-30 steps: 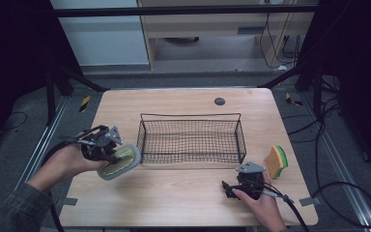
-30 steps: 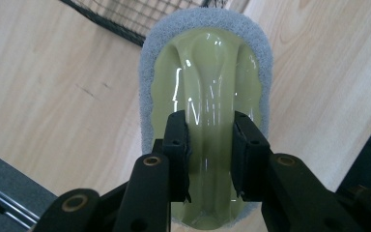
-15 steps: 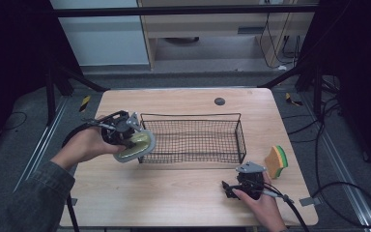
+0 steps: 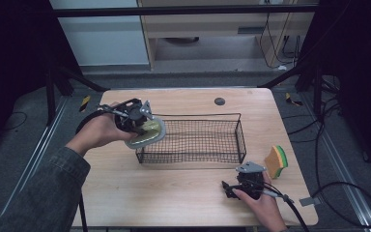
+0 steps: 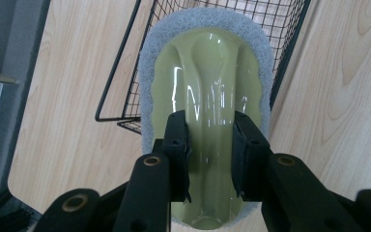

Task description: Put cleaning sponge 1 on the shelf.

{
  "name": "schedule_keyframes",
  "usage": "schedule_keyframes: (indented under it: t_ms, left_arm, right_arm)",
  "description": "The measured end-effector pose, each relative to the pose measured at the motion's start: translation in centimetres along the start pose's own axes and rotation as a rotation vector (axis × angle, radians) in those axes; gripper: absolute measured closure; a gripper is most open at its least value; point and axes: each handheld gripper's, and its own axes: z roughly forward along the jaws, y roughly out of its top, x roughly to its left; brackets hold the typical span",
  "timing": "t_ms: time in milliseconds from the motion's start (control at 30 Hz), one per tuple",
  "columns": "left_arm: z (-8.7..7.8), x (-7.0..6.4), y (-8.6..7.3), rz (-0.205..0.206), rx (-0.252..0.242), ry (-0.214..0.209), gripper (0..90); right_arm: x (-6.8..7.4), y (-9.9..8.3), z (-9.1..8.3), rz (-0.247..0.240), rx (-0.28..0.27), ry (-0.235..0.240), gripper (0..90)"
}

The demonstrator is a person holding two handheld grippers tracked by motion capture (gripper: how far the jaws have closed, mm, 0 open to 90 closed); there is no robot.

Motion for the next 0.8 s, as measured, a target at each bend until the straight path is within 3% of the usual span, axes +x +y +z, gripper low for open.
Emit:
schedule_keyframes:
  t_ms: [300, 800]
  left_arm:
    - [0.5, 0.5, 1.2, 0.031, -0.011, 0.003, 70.8]
    - [2.5, 0.0, 3.5, 0.096, 0.013, -0.005, 70.8]
  right_arm:
    - [0.0, 0.0, 0.0, -0.001, -0.001, -0.001, 2.5]
    - [0.0, 0.1, 0.1, -0.003, 0.000, -0.002, 2.2]
